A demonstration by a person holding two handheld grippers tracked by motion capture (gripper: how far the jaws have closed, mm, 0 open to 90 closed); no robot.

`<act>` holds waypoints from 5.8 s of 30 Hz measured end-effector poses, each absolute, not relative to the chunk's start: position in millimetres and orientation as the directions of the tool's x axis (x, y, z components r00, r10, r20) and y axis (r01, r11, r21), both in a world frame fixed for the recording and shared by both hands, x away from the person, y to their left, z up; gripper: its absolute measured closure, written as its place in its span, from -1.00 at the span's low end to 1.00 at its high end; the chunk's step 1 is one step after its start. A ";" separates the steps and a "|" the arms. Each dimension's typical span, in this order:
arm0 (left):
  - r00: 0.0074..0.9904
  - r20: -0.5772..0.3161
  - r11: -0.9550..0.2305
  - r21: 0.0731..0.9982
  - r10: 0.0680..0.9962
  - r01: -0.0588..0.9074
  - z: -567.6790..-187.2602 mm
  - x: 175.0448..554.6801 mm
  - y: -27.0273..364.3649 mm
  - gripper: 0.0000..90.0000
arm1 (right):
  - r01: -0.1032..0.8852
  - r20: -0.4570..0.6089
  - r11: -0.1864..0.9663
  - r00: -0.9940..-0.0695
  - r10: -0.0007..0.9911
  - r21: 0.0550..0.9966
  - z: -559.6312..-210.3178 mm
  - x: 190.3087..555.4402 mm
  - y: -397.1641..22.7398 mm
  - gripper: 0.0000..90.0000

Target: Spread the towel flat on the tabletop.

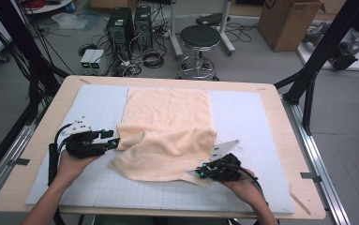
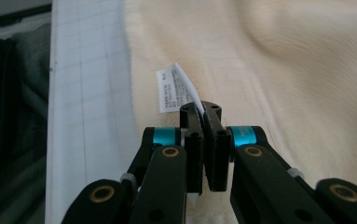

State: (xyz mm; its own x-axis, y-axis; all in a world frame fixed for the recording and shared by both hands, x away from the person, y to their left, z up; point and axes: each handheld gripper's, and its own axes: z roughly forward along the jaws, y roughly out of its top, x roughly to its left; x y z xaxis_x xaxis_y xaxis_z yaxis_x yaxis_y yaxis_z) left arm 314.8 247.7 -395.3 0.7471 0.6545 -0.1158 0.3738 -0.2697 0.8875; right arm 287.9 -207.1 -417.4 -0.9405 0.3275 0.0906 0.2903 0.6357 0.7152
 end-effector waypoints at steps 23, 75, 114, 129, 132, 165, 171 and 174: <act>0.835 -0.065 -0.505 0.769 0.547 0.391 -431.2 284.0 211.9 0.87 | 0.307 0.097 0.641 -0.935 0.342 0.704 -438.7 291.0 -217.5 0.80; 0.855 -0.076 -0.410 0.853 0.513 0.322 -410.4 214.5 243.7 0.86 | 0.246 0.145 0.584 -0.966 0.215 0.773 -409.7 244.7 -207.4 0.91; 0.920 -0.110 -0.439 0.853 0.376 0.281 -421.3 207.7 232.9 0.42 | 0.250 0.148 0.583 -0.965 0.217 0.773 -408.0 248.4 -197.7 0.49; 0.924 -0.136 -0.524 0.790 0.359 0.320 -440.8 225.8 224.2 0.98 | 0.253 0.129 0.688 -0.965 0.228 0.680 -433.7 271.9 -188.5 0.99; 0.934 -0.147 -0.515 0.801 0.327 0.306 -436.1 214.7 228.0 0.99 | 0.226 0.137 0.703 -0.974 0.182 0.674 -431.9 259.5 -186.0 0.99; 0.914 -0.086 -0.511 0.806 0.397 0.298 -442.5 214.5 217.1 0.19 | 0.202 0.032 0.676 -0.966 0.255 0.709 -424.9 244.9 -179.2 0.24; 0.899 -0.069 -0.521 0.795 0.432 0.311 -447.4 223.9 215.5 0.41 | 0.233 0.031 0.677 -0.954 0.297 0.699 -438.8 260.6 -177.3 0.49; 0.892 -0.047 -0.523 0.796 0.449 0.305 -447.8 224.3 216.1 0.72 | 0.233 0.047 0.667 -0.957 0.285 0.708 -439.9 260.6 -178.3 0.80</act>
State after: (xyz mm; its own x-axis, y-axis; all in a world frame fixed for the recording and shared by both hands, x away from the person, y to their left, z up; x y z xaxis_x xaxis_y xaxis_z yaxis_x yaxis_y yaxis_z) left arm 224.3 216.1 -447.8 0.8922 0.4492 -0.0470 0.3053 -0.5231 0.7957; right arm 260.6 -178.3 -439.9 -0.9574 0.2849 0.0473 0.2334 0.6668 0.7077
